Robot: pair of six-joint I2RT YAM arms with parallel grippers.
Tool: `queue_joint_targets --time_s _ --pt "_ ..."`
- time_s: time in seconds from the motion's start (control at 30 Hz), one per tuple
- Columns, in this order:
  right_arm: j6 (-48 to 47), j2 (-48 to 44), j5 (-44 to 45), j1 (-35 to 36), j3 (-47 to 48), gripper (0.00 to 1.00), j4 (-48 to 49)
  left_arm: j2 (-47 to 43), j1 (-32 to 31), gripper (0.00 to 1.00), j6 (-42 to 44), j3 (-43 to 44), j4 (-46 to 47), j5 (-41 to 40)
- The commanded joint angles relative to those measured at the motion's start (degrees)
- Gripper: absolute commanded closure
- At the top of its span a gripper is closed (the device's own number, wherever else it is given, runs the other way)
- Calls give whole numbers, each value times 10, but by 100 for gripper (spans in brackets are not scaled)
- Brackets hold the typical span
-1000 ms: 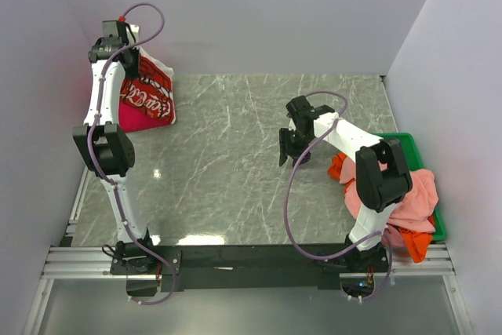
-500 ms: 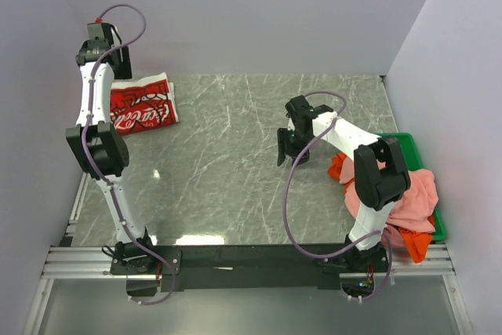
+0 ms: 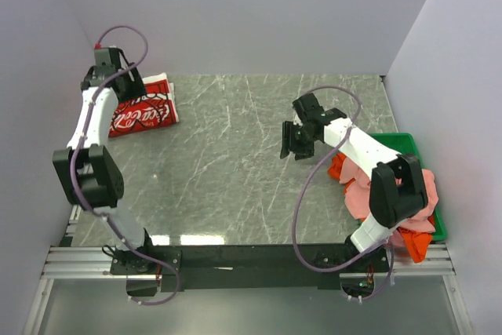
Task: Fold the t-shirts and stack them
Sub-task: Reset both grippers
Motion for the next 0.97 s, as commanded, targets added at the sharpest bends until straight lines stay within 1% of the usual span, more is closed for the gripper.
queue_joint_targets --time_s 0.0,0.03,0.1,0.13,0.2,0.23,0.3,0.33,0.37,0.4,0.43,0.5,0.6,0.7,0.8,0.93 --pt "9 -55 34 2 -12 41 43 -112 -47 20 -71 -80 84 65" --pt "10 -63 46 2 -16 41 47 -129 -83 20 -80 -130 93 58" --pt "15 -91 56 2 -36 41 62 -178 -133 20 -105 -178 116 26" --pt "17 -101 60 2 -44 41 68 -193 -182 20 -116 -221 122 16" --pt "23 -136 75 2 -64 41 80 -227 -228 20 -157 -256 133 0" --pt "25 -150 79 2 -73 41 85 -238 -268 20 -170 -286 136 -4" --pt "32 -191 95 2 -101 41 103 -267 -303 21 -205 -312 147 -9" --pt "33 -205 95 2 -111 41 109 -277 -337 21 -214 -335 152 -15" --pt "38 -233 119 2 -130 41 117 -287 -353 21 -221 -345 153 -21" --pt "40 -246 130 2 -140 41 120 -304 -369 21 -235 -360 153 -34" --pt "40 -260 137 2 -150 41 124 -312 -400 21 -239 -366 155 -56" --pt "39 -299 154 2 -180 41 133 -329 -425 20 -249 -377 153 -71" --pt "33 -339 169 2 -212 41 135 -340 -437 19 -262 -385 143 -79" --pt "36 -375 179 2 -236 41 128 -360 -445 20 -270 -406 157 -70" --pt "38 -417 189 2 -256 41 119 -380 -461 20 -272 -422 173 -69" --pt "34 -465 187 2 -271 41 81 -396 -472 18 -291 -428 164 -73"
